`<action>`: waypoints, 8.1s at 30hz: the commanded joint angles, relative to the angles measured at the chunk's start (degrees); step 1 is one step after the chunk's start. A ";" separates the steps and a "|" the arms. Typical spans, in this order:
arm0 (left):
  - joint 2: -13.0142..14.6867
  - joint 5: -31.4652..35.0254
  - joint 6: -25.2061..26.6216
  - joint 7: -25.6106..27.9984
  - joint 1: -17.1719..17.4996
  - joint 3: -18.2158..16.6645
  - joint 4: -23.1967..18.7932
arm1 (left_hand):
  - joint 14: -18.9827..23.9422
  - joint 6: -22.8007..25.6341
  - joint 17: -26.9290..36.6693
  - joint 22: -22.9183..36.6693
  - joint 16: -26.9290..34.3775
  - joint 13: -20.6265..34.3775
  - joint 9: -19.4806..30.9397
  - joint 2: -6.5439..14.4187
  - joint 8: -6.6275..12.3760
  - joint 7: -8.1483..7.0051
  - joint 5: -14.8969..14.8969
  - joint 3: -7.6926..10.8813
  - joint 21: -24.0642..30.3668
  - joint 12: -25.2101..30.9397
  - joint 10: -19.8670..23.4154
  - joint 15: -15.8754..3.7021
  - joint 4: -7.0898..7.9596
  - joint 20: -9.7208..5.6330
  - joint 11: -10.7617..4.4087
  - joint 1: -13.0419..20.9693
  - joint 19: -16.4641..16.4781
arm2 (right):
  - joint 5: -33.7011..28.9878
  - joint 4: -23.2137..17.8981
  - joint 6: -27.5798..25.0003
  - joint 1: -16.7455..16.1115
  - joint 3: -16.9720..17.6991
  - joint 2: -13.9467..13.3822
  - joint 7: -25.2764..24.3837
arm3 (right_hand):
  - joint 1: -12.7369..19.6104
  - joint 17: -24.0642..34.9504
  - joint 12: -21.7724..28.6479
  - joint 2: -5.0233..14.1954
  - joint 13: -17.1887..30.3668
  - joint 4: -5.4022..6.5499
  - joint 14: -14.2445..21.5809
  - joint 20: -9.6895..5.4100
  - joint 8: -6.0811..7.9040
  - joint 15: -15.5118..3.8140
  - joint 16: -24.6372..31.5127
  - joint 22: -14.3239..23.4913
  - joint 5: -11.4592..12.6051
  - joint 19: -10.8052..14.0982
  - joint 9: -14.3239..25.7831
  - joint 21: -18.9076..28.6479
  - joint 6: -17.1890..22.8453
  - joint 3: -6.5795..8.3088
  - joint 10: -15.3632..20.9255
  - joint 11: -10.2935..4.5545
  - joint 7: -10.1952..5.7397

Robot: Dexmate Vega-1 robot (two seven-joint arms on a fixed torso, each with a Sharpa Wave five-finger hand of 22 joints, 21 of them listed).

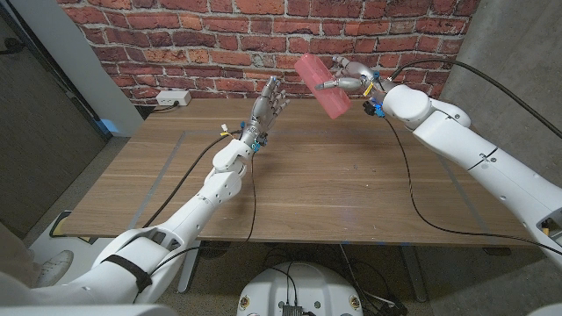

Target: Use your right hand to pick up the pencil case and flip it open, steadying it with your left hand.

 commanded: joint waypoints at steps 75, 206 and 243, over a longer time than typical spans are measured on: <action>4.40 5.45 3.71 -8.26 -5.28 4.68 0.51 | -19.00 -13.18 0.24 -0.02 0.29 2.71 2.83 -4.18 2.05 14.72 9.53 -13.26 -0.79 0.92 -2.35 3.14 -1.53 0.84 4.31 1.59 -14.58 | -3.24 -0.59 5.84 -0.33 -0.71 1.56 1.58 | 14.50 2.33 1.23 13.37 1.21 3.00 9.51 0.07 0.01 -17.36 0.46 0.14 1.65 -0.35 -0.02 -0.04 -1.34 3.11 9.53 -11.27 -1.07; 1.29 3.19 7.38 -1.93 -3.99 3.71 -1.63 | 5.29 10.32 7.83 0.01 7.06 22.11 24.41 15.41 24.29 4.63 -0.25 3.39 0.92 26.56 22.58 -2.03 -2.06 -0.70 -4.40 29.34 -0.87 | -9.01 -0.61 10.13 -0.44 -3.20 2.00 4.90 | 19.81 5.78 4.75 13.97 2.90 2.30 12.26 -2.43 0.42 -20.98 1.77 0.16 2.62 1.93 -0.14 0.09 5.42 3.75 14.63 -16.09 -3.49; -3.19 -0.51 7.17 -0.28 -3.85 2.42 1.18 | 12.94 19.36 11.30 0.25 6.97 26.96 30.38 15.26 33.04 0.38 8.89 11.20 1.12 31.99 31.49 -5.83 0.85 -1.72 -4.56 28.39 3.22 | -8.44 0.41 11.71 -0.44 -3.28 1.46 7.78 | 17.91 5.82 3.08 13.32 3.33 3.95 8.64 -1.69 -0.48 -19.10 -0.77 0.20 2.84 0.74 -0.12 -0.25 4.98 3.12 9.87 -14.55 -3.26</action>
